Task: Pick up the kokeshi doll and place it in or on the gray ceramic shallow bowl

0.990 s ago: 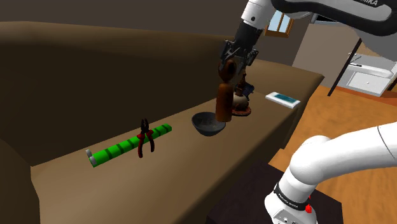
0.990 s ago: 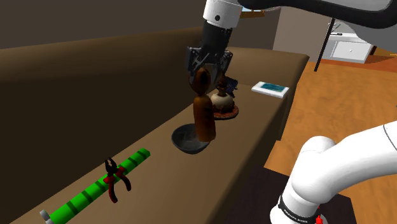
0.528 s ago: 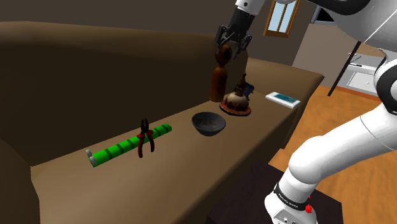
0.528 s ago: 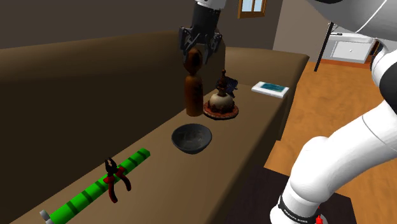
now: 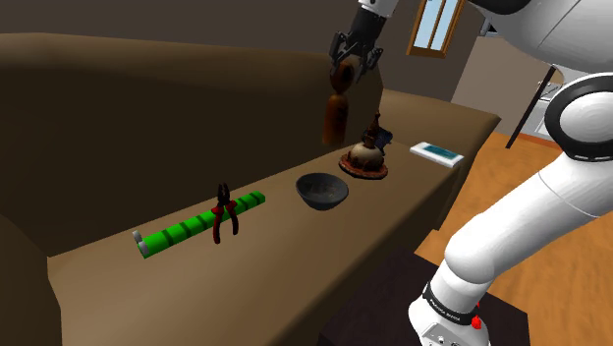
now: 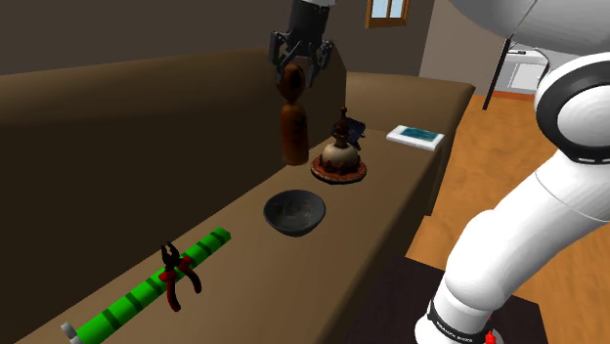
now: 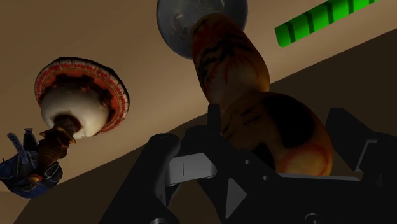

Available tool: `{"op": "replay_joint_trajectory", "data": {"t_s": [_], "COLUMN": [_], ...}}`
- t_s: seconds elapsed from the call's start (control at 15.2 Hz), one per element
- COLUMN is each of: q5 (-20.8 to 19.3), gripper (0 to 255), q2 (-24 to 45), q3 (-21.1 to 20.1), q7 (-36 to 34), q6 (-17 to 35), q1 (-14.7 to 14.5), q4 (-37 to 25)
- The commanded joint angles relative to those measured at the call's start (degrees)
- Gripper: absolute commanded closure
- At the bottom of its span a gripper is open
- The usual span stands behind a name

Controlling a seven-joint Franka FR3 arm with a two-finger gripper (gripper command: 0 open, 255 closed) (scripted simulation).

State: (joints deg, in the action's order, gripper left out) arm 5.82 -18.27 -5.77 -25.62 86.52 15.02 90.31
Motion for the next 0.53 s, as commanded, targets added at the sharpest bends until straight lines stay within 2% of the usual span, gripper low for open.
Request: {"op": "replay_joint_trajectory", "data": {"t_s": [0.0, 0.46], "q5": [0.07, 0.36], "gripper": [255, 255], "q2": [-0.86, -3.85], "q3": [0.06, 0.07], "q7": [0.25, 0.82], "q6": [1.61, 7.27], "q1": [0.01, -0.07], "q4": [2.38, 11.04]}}
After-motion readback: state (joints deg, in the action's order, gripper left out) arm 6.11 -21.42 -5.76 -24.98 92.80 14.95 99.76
